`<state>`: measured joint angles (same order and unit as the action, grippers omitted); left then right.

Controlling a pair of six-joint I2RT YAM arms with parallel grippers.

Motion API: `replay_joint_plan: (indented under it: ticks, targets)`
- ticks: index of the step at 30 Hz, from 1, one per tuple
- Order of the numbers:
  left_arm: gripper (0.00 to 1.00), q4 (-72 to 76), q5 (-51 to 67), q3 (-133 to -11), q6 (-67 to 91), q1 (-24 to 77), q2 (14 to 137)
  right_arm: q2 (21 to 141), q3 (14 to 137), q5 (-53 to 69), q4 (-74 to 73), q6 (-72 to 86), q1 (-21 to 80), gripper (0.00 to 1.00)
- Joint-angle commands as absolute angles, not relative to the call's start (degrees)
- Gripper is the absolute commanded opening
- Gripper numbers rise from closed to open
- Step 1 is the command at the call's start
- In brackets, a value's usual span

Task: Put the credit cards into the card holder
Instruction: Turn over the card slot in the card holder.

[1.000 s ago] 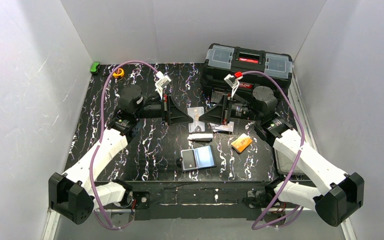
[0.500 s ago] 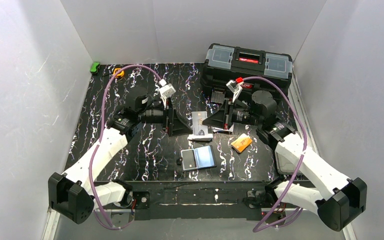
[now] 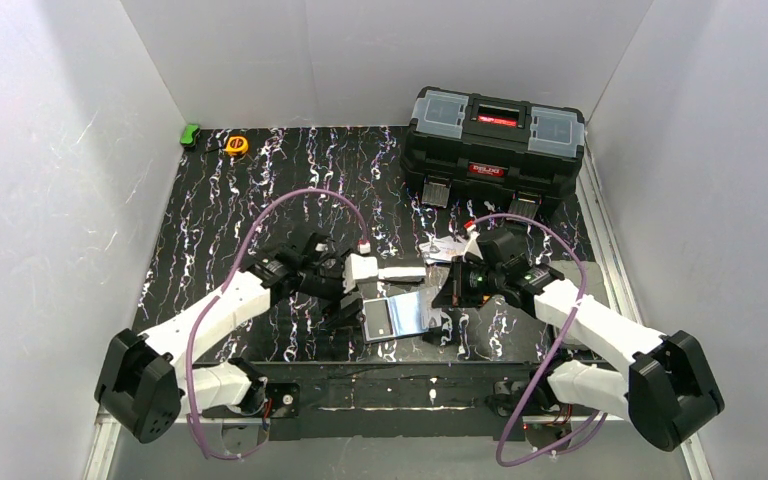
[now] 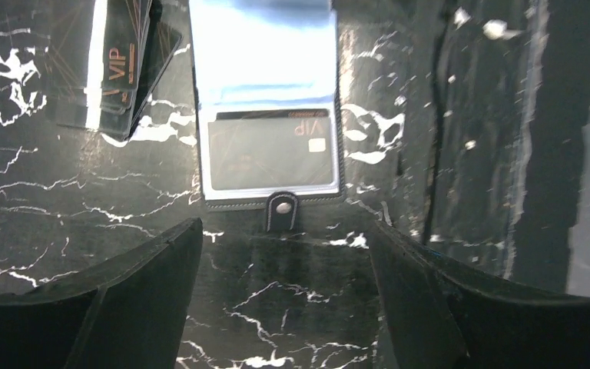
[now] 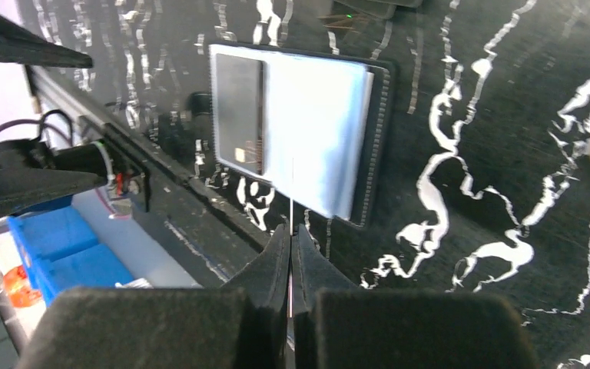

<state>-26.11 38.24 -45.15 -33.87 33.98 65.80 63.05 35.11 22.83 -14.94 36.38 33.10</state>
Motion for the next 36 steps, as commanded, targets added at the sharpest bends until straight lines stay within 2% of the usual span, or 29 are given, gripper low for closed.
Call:
replay_joint_plan:
  ticks: [1,7,36]
  targets:
    - [0.77,-23.96,30.35,-43.62,-40.26,36.09,67.93,64.82,33.7,17.76,-11.12,36.79,32.96,0.01]
    - [0.76,-17.54,26.55,-40.95,-40.35,36.78,70.55,65.81,32.8,14.21,-9.67,35.99,32.95,0.01]
    - [0.74,-17.67,27.59,-40.16,-42.79,39.37,71.93,66.81,28.13,16.18,1.21,40.25,32.91,0.01]
